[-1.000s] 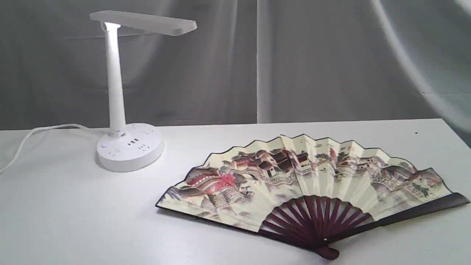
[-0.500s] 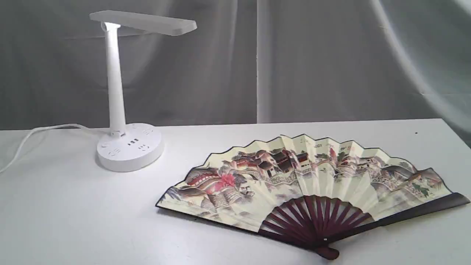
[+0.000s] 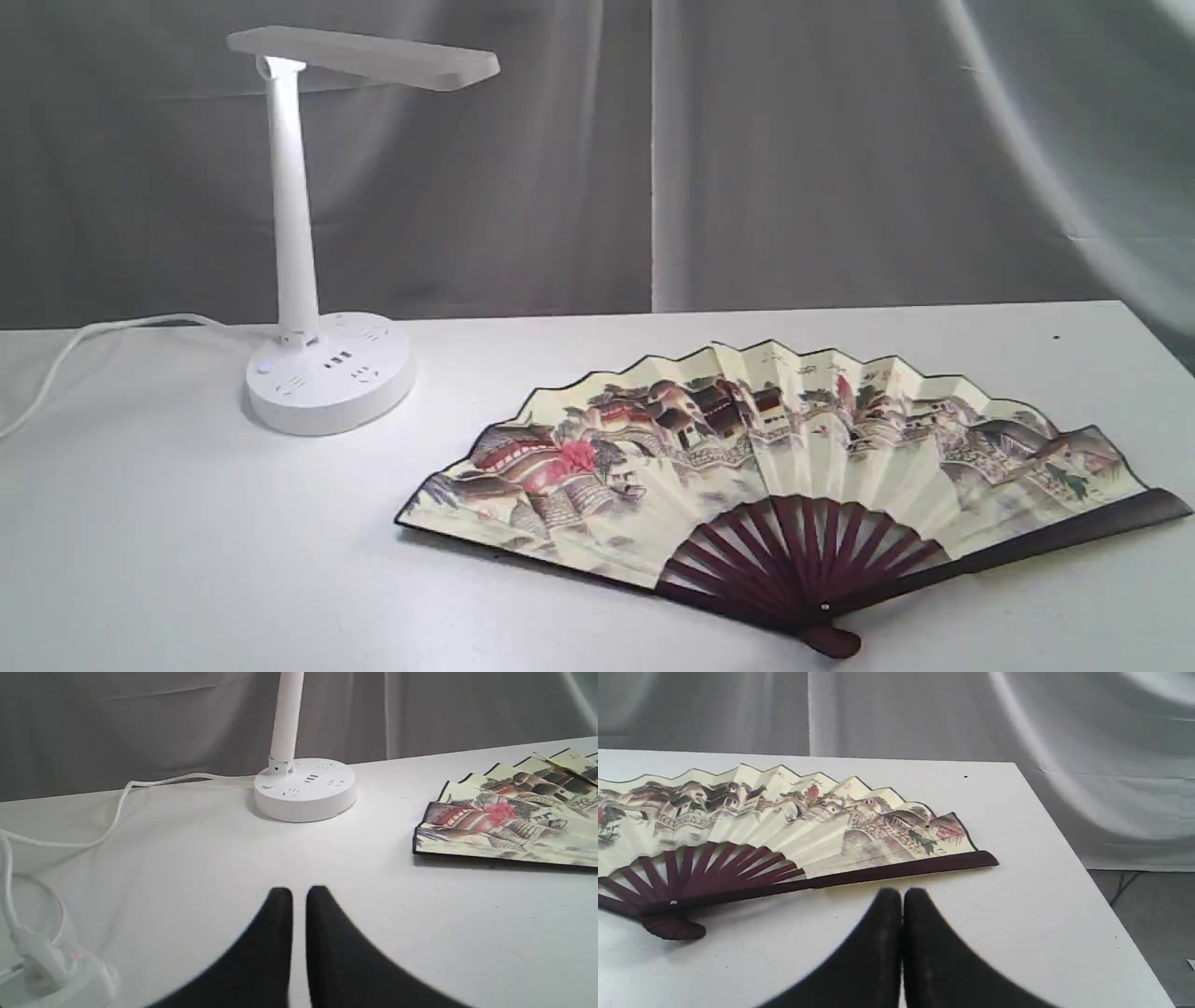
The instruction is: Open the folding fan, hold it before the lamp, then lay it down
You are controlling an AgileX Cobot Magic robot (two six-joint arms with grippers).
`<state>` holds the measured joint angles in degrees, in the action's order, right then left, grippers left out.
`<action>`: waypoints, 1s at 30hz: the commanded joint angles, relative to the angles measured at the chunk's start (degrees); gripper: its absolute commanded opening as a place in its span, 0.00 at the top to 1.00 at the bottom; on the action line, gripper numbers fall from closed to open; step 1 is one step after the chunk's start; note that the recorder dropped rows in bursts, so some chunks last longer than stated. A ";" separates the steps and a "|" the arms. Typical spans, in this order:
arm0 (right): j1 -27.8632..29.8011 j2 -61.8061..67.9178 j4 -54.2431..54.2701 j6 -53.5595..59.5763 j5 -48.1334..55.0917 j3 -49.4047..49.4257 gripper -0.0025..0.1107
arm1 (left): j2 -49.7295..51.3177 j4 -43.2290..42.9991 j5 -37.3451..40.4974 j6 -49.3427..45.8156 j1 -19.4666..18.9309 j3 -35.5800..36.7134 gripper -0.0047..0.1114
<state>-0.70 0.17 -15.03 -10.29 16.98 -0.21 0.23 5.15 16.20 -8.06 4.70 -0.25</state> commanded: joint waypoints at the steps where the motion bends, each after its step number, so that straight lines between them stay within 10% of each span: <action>1: 0.03 -0.17 2.92 5.72 0.22 0.21 0.98 | -0.23 0.16 -0.47 0.47 -0.21 0.25 0.91; 30: 0.03 -0.17 12.76 12.55 2.03 0.21 0.98 | -0.23 0.16 -0.47 0.47 -0.21 0.25 0.91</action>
<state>-0.70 0.17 -2.66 2.36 18.78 -0.21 0.23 5.15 16.20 -8.06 4.70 -0.25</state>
